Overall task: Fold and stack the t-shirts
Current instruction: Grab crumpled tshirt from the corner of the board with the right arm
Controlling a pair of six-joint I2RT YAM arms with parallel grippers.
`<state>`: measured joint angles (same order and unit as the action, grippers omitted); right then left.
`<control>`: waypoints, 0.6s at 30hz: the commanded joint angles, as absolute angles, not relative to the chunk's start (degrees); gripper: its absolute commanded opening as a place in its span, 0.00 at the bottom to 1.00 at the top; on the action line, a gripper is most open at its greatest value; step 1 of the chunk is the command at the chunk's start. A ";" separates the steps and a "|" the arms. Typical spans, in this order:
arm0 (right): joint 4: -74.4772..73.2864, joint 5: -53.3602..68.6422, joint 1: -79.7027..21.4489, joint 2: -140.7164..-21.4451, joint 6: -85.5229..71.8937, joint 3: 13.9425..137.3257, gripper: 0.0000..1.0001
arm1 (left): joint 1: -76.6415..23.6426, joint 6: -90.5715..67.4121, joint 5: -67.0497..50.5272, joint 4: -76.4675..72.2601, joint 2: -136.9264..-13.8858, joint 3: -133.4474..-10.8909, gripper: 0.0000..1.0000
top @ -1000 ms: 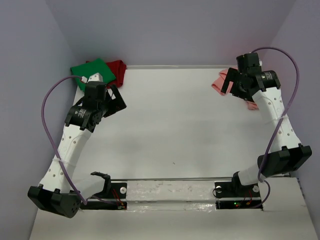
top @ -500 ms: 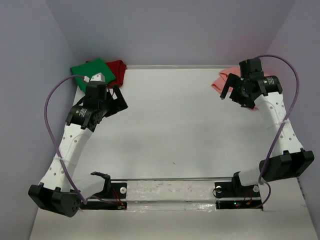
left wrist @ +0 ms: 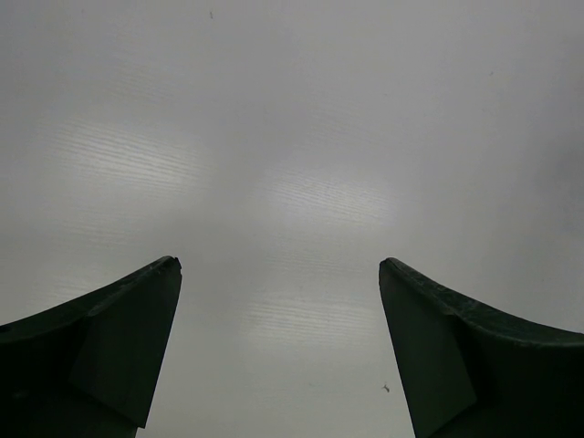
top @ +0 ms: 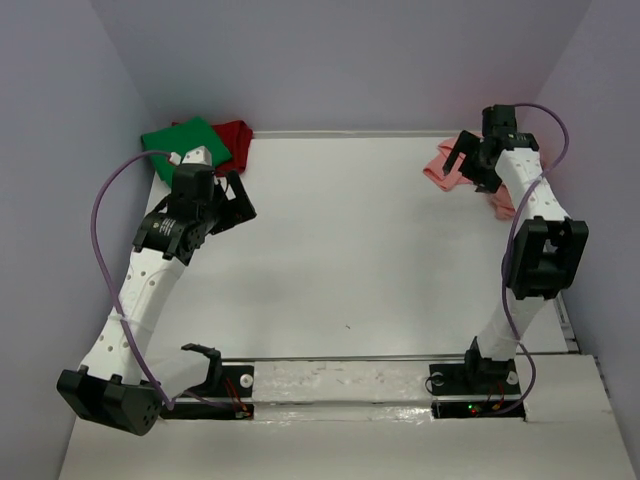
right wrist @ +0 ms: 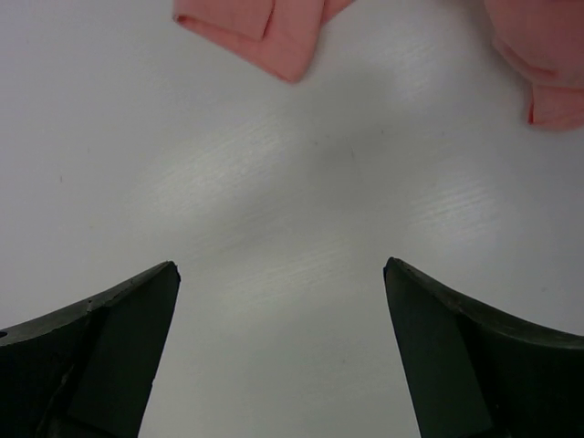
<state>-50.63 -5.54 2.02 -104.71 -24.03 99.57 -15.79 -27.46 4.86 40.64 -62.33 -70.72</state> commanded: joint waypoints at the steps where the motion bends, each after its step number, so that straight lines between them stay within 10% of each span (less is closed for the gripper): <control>1: -40.00 -0.62 8.25 -108.08 -23.46 104.76 1.00 | -16.08 -26.37 5.62 38.15 -61.26 -70.49 0.99; 18: -41.31 3.33 12.92 -136.57 -24.35 136.06 0.65 | -16.00 -26.72 6.15 38.41 -63.45 -71.72 0.99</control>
